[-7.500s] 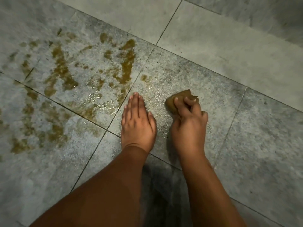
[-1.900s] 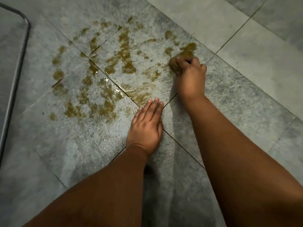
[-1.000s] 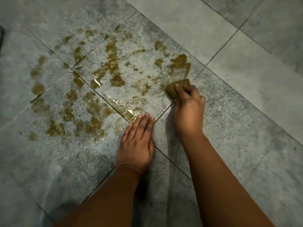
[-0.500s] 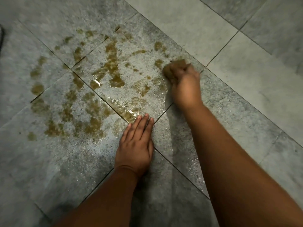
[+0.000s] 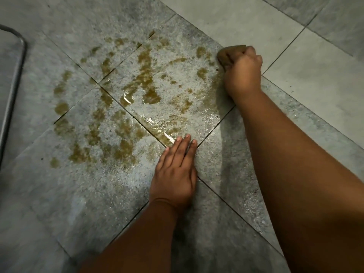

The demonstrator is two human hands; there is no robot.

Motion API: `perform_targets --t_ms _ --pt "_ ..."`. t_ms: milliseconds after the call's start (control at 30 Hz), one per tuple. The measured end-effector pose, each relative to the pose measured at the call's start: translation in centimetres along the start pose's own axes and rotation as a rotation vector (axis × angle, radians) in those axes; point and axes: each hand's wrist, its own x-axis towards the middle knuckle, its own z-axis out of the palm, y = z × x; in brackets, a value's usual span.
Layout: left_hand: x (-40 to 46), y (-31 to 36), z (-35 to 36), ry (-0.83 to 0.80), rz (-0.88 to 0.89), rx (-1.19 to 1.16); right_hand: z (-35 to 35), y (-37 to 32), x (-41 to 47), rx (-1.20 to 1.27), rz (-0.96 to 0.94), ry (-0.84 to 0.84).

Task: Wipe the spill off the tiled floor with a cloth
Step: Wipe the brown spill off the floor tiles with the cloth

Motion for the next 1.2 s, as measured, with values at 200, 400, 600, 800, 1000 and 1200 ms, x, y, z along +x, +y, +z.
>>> perform_targets --t_ms 200,400,600,800,1000,1200 --pt "0.1 0.1 0.0 0.012 0.000 0.024 -1.5 -0.2 -11.8 0.128 -0.334 -0.153" --pt "0.1 0.0 0.4 0.018 -0.009 0.026 -2.0 1.3 -9.2 0.093 -0.298 -0.045" --pt "0.0 0.0 0.3 0.015 -0.015 0.024 -0.2 1.0 -1.6 0.029 -0.006 0.006" --pt "0.1 0.1 0.3 0.026 -0.019 0.039 -2.6 -0.4 -14.3 0.124 -0.262 -0.111" --pt "0.1 0.2 0.3 0.050 -0.014 0.031 -2.5 1.7 -15.2 0.073 -0.240 -0.059" --pt "0.0 0.1 0.4 0.045 -0.004 0.034 -0.5 1.0 -5.0 0.051 -0.062 -0.005"
